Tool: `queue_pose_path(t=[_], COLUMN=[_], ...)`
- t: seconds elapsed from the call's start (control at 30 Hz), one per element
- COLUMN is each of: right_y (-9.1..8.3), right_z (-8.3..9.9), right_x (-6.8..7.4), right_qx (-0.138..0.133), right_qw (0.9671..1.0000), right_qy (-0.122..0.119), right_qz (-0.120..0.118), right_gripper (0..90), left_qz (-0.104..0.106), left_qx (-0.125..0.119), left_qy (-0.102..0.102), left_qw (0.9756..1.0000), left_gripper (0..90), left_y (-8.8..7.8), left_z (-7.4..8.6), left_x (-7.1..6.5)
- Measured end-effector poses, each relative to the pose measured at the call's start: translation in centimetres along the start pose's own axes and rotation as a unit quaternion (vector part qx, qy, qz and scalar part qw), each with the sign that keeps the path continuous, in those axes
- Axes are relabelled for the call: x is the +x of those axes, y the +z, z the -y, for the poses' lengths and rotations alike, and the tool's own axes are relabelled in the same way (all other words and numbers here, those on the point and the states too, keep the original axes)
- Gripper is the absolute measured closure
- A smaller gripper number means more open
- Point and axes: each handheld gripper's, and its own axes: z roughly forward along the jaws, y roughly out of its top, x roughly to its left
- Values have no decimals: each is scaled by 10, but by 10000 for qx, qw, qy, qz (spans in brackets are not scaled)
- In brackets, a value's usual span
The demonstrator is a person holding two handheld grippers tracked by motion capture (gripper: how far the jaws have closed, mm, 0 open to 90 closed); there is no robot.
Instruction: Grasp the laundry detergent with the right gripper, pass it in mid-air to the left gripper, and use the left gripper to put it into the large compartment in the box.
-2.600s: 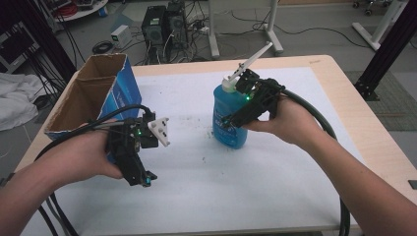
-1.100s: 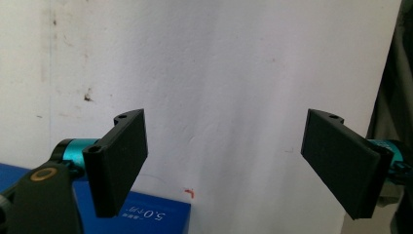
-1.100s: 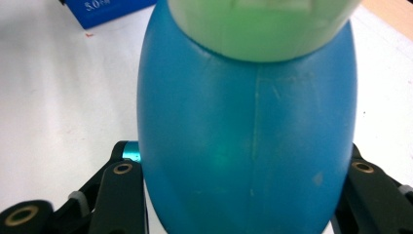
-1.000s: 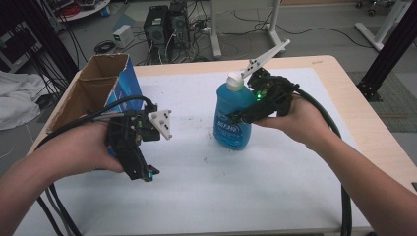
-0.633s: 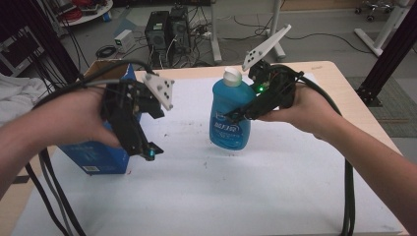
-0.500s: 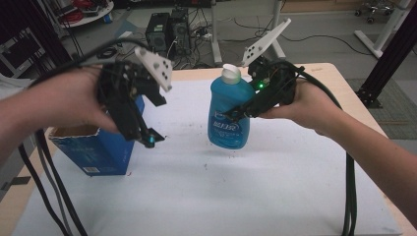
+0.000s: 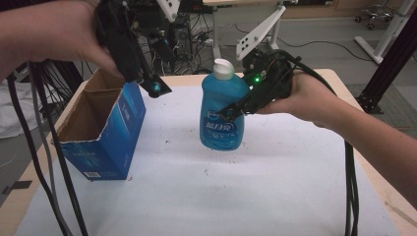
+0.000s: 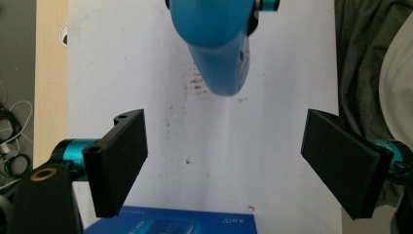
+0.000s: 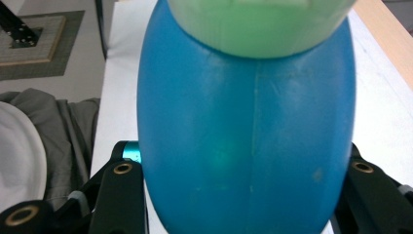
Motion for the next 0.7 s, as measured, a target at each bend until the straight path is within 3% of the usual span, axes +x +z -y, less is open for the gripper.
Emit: queue_pose_path(t=[0.3,0.7], right_y=[-1,2], right_z=[-28,-53], right_x=[5,10], right_qx=[198,375], right_qw=[9983,9957], right_qy=[-503,-772], right_qz=[-205,-360], right_gripper=[461,460], left_qz=[453,581], left_qx=[-26,98], left_qy=[93,17], left_qw=[9989,9983], left_gripper=[173,173], left_y=[4,8], left_z=[-24,-37], left_x=[11,14])
